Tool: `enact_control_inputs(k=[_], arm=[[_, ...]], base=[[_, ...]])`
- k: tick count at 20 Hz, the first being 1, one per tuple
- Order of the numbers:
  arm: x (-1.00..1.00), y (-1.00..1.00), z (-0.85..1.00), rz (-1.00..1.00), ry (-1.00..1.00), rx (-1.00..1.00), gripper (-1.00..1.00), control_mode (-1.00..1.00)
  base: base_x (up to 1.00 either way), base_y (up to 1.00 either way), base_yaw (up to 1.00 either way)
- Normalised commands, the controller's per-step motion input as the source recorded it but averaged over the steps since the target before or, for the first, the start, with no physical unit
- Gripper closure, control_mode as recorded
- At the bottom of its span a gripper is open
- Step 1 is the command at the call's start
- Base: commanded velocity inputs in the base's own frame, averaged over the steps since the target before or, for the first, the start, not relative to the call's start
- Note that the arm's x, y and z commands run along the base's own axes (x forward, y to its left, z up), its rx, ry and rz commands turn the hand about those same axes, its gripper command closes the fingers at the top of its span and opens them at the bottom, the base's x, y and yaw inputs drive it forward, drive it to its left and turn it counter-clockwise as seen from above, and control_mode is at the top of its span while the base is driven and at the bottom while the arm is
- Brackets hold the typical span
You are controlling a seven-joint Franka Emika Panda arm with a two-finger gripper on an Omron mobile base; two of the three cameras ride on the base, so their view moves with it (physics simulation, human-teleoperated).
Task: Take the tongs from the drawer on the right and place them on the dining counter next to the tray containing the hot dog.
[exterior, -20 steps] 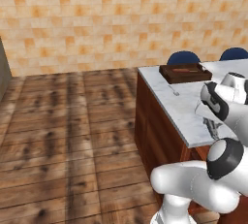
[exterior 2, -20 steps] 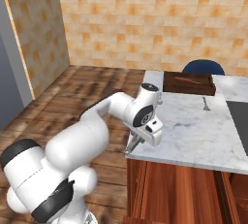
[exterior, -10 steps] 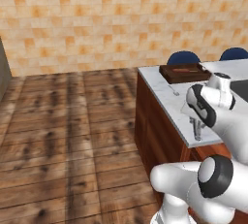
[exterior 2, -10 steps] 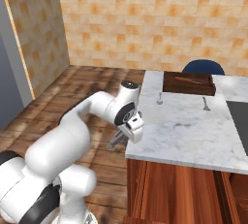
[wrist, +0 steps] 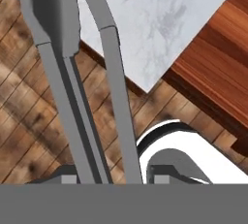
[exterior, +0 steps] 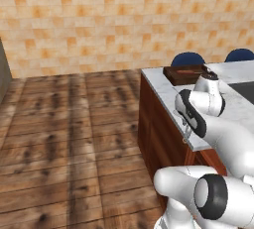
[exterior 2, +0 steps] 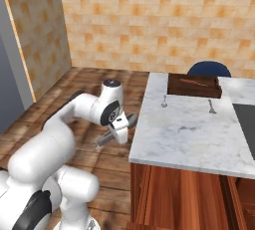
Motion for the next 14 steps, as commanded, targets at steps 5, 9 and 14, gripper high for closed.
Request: enact_control_inputs(k=[5,9,14], arm=[[0.19,0.27,0.06,-0.12,0.02,-0.04,1.00,-1.00],[0.28,0.10,0.09,0.09,-0.01,-0.04,1.00,-1.00],[0.17,0.01,0.14,0.19,0.00,-0.03,1.00,-1.00]], base=[[0.00,0.00,0.00],[0.00,0.00,0.00],[0.00,0.00,0.00]])
